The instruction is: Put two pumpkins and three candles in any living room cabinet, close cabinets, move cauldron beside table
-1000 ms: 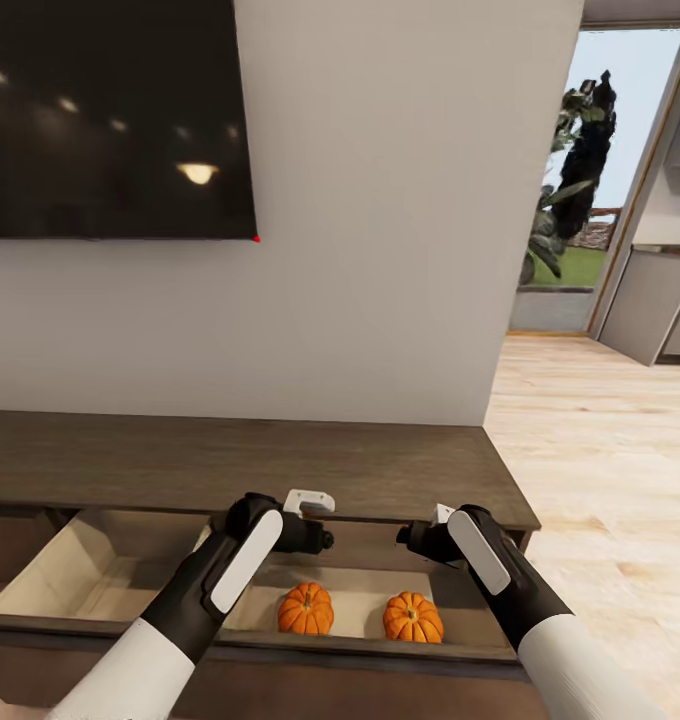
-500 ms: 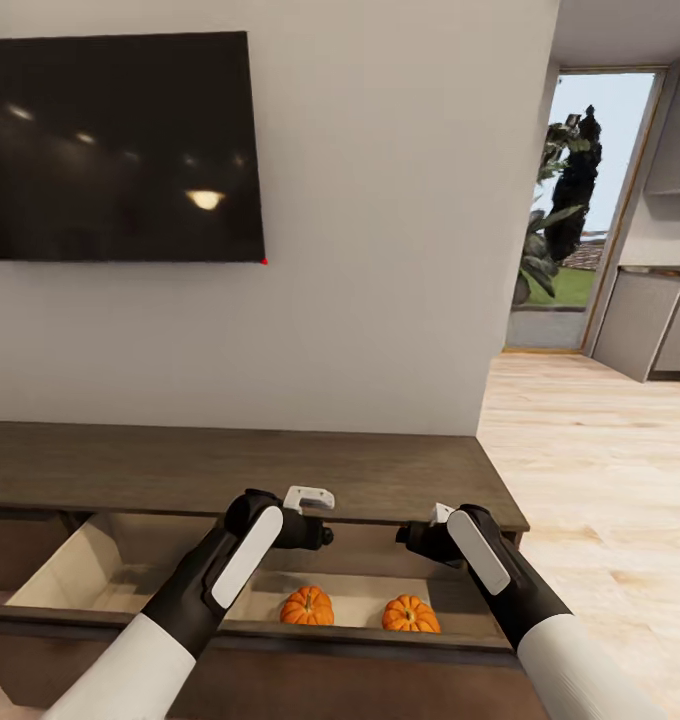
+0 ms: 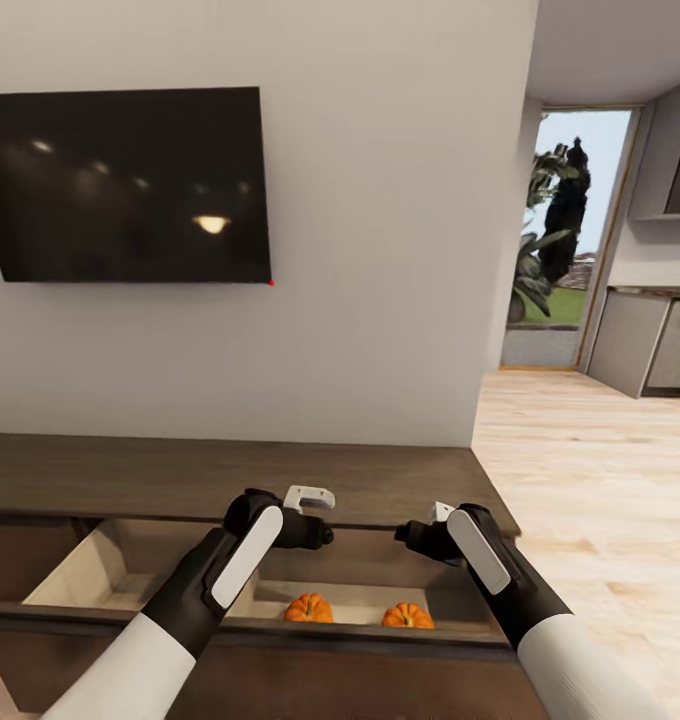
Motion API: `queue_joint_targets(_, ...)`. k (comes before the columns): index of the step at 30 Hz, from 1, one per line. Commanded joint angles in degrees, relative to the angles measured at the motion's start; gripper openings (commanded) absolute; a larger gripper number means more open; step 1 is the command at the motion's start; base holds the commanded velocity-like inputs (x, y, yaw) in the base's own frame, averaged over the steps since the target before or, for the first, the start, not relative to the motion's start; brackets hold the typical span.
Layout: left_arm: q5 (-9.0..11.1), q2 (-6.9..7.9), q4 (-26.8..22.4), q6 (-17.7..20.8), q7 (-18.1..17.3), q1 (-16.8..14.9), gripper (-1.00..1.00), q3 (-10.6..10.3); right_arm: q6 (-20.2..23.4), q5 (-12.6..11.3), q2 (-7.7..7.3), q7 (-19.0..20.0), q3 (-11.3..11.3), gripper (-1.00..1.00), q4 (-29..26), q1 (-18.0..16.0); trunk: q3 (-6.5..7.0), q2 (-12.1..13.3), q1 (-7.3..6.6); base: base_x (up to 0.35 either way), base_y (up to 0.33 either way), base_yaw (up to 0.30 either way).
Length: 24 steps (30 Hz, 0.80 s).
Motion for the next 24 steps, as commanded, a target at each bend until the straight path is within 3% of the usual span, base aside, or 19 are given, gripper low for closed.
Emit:
queue_joint_targets(1, 0.59, 0.00, -0.05, 0.12, 0.60, -0.04, 1.00, -0.05, 0.01, -0.59, -0.07, -0.58, 0.21, 1.00, -0.09, -0.04, 0.16, -0.01, -0.05, -0.201, 0.000, 0.000)
queue_joint_targets(15, 0.64, 0.00, -0.18, 0.12, 0.59, -0.04, 1.00, -0.05, -0.05, -0.67, -0.06, -0.49, 0.21, 1.00, -0.83, -0.04, 3.26, 0.18, -0.41, -0.051, 0.000, 0.000)
queue_joint_targets(24, 0.65, 0.00, -0.24, 0.12, 0.59, -0.04, 1.00, -0.05, -0.05, -0.68, -0.06, -0.47, 0.27, 1.00, -0.86, -0.02, 5.26, 0.30, -0.65, -0.239, 0.042, 0.000)
